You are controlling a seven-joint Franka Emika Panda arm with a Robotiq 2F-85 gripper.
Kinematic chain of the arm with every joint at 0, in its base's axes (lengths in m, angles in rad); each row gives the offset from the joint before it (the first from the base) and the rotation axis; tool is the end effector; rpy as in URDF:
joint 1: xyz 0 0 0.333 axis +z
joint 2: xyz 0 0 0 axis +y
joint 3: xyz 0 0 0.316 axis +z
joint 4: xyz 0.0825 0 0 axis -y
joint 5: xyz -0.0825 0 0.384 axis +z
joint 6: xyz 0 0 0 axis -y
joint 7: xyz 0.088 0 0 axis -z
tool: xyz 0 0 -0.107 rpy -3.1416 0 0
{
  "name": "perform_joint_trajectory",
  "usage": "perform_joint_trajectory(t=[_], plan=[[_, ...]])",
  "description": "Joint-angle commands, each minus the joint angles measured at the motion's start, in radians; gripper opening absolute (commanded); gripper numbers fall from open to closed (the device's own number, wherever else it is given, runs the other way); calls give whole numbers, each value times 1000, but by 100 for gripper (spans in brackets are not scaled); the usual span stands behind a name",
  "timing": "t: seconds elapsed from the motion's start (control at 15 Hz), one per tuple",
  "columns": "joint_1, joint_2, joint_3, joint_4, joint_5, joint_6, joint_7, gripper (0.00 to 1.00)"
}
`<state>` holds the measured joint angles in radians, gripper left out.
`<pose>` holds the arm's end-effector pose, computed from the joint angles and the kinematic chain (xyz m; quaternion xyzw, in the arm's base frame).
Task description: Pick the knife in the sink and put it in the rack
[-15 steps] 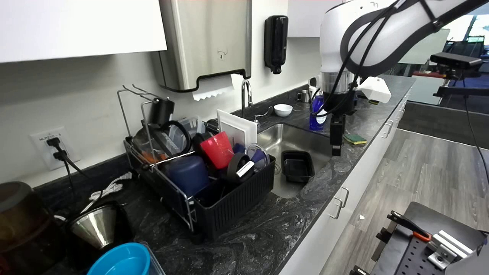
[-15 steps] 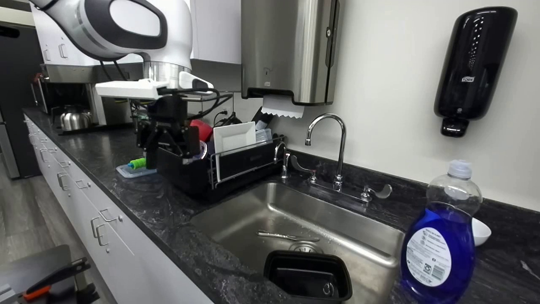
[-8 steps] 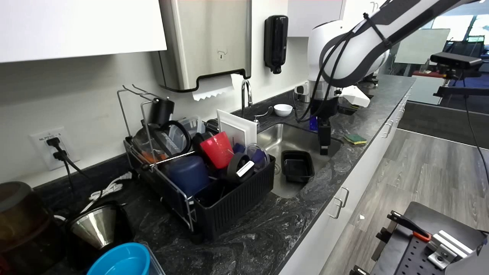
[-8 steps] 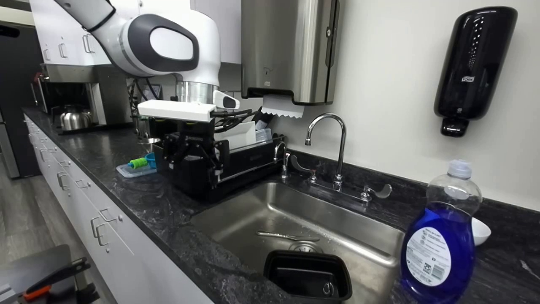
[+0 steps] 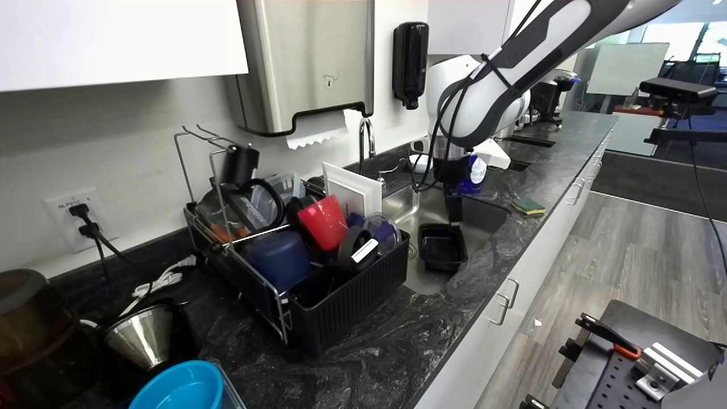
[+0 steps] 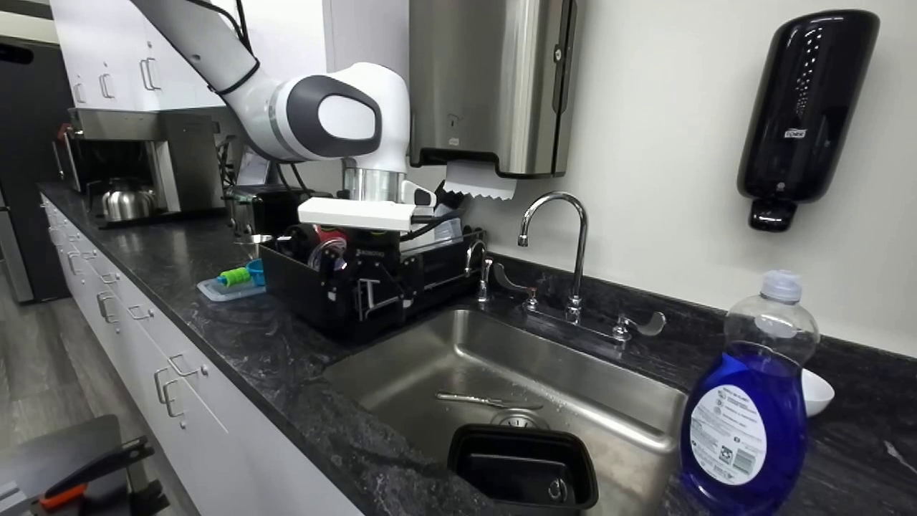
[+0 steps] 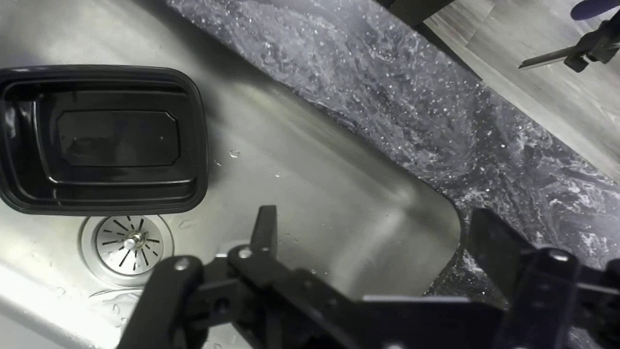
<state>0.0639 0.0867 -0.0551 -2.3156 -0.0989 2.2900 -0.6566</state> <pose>0.5048 0.0021 0.2965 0.9311 0.3583 -0.0651 0.0179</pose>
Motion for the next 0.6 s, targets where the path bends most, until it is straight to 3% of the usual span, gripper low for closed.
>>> perform_joint_trajectory(t=[0.0,0.33,0.53], plan=[[-29,-4,29,0,-3,-3,3,100],[-30,-8,29,0,-3,-4,2,100],[-48,29,27,33,55,20,-87,100]])
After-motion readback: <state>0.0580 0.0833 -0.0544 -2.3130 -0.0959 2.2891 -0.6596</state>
